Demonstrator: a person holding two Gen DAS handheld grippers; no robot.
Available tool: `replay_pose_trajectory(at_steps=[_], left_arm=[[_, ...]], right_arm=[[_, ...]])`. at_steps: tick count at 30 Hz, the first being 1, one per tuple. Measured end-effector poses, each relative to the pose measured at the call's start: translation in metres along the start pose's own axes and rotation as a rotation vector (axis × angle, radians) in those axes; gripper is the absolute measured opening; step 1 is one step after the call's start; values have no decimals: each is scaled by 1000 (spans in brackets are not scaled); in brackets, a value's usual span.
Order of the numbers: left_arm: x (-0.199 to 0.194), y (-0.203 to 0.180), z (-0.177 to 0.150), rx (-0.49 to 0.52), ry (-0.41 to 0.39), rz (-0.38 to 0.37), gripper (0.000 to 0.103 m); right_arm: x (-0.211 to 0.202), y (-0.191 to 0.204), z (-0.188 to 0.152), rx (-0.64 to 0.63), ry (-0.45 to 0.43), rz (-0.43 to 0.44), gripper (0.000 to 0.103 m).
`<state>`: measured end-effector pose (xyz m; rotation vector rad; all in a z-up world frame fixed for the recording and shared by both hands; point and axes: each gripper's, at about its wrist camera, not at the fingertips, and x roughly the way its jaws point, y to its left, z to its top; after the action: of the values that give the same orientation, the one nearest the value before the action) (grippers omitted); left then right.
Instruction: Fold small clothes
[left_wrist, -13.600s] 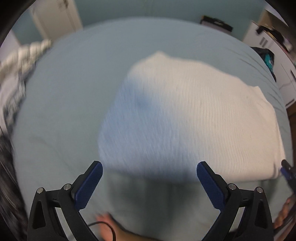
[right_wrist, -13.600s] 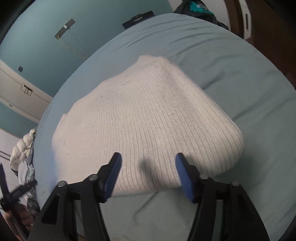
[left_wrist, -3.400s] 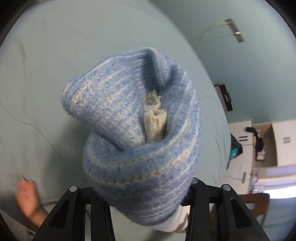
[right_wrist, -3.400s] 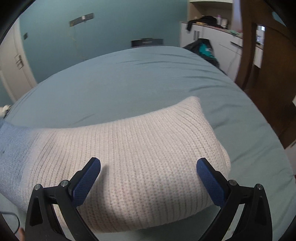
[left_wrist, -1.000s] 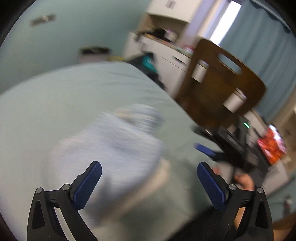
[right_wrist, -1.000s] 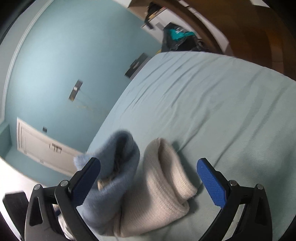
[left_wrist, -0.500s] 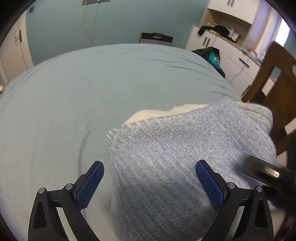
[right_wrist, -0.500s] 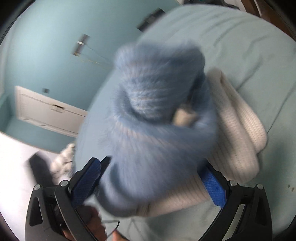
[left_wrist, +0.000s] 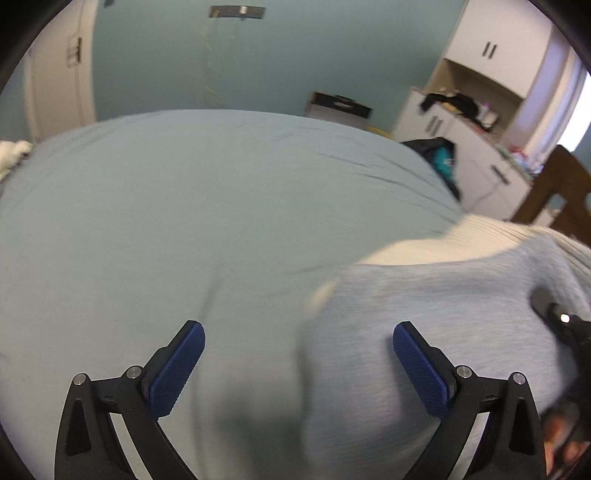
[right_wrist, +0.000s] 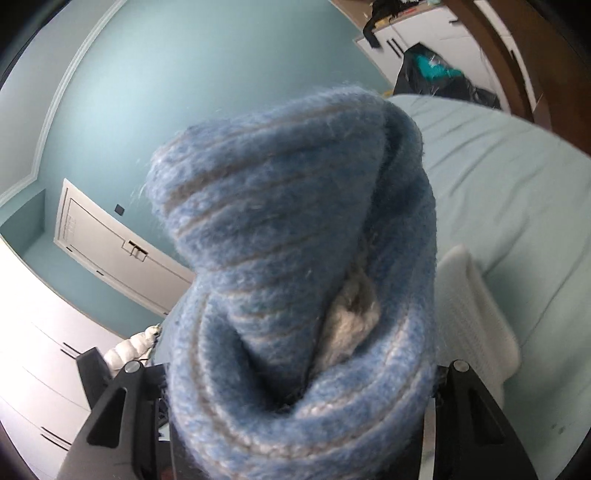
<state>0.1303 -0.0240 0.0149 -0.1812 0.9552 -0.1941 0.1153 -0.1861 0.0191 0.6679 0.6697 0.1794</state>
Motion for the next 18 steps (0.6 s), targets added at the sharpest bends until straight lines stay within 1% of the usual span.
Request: replay_pose_trajectory(at_steps=[5,8,9,12,14,15,18], left_arm=[[15,-2,-9,41,39,92,103],[25,-10,-14,95,59,134,103],[30,-14,-16,119,69,148,103],[27,-23,-25,137,49,150,103],[22,-23,-28,118,23,150,103],[15,-15,-34,105,14,158,103],[19,-14,-36,104,18,204,103]], right_arm=[[7,-41,-8,69,24,-61,46],[15,-62,-16,118,31,-102,46],[21,-63,-18,135,43,-115,46],[38,-88,-25,200,95,-163,47],[41,-100,-23,231,95,-155,47],[42,-103,-20,243,100,-150,49],[39,-106,-20,249,121,-125,56]])
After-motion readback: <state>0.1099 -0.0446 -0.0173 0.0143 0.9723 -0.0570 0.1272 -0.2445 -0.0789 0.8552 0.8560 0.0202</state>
